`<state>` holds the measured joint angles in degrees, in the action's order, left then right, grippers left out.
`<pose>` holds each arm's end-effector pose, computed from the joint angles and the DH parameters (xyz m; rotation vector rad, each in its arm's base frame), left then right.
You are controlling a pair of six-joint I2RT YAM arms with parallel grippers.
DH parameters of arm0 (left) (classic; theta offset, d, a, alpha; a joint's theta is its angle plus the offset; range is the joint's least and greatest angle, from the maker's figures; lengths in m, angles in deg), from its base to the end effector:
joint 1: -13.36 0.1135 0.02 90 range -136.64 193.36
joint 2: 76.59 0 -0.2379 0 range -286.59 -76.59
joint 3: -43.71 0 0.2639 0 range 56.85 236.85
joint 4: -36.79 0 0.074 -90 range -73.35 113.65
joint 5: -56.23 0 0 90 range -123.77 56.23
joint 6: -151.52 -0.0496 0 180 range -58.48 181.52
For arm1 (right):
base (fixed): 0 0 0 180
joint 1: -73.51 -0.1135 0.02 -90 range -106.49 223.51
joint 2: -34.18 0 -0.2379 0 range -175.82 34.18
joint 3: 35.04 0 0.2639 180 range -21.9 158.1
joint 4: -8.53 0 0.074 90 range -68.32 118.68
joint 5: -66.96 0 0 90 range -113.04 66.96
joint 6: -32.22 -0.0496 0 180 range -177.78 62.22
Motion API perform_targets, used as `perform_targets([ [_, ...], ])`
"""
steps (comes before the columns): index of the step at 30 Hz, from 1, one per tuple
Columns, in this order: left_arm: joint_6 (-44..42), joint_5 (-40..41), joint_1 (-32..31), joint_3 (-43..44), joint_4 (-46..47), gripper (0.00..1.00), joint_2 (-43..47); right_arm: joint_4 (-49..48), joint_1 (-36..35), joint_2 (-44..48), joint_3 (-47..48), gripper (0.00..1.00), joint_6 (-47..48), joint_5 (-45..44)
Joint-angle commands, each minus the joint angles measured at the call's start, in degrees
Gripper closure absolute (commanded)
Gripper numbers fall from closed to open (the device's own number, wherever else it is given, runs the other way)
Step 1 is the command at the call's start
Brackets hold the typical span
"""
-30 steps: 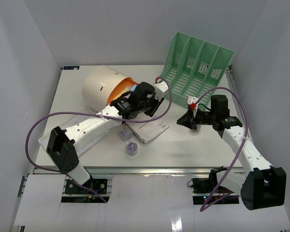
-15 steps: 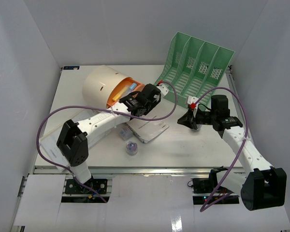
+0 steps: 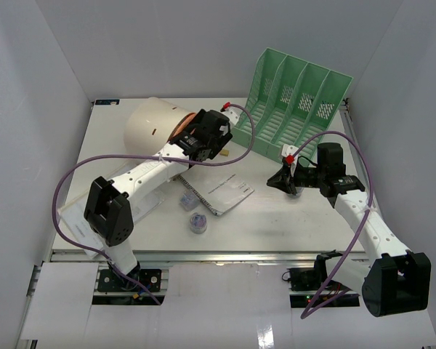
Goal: Organize the desk
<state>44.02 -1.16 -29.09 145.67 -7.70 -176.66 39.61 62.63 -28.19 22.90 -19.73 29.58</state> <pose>0.3210 -0.2574 0.2781 0.8508 2.0381 0.4179 0.2455 0.0873 0.2434 -1.2495 1.5569 0.6958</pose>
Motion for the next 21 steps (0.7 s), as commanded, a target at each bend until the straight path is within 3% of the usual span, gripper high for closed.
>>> perform_targets([
  [1,0.1,1.9,1.8,2.3,1.4,0.11,0.4,-0.3,0.3,0.6,1.9,0.82,0.8,0.3],
  [16,1.7,3.0,2.7,0.5,1.8,0.05,3.2,-0.1,0.7,0.6,1.9,0.82,0.8,0.3],
  [21,4.8,-1.2,2.7,0.0,1.9,0.05,5.8,-0.1,0.7,0.6,1.8,0.82,0.9,0.5],
])
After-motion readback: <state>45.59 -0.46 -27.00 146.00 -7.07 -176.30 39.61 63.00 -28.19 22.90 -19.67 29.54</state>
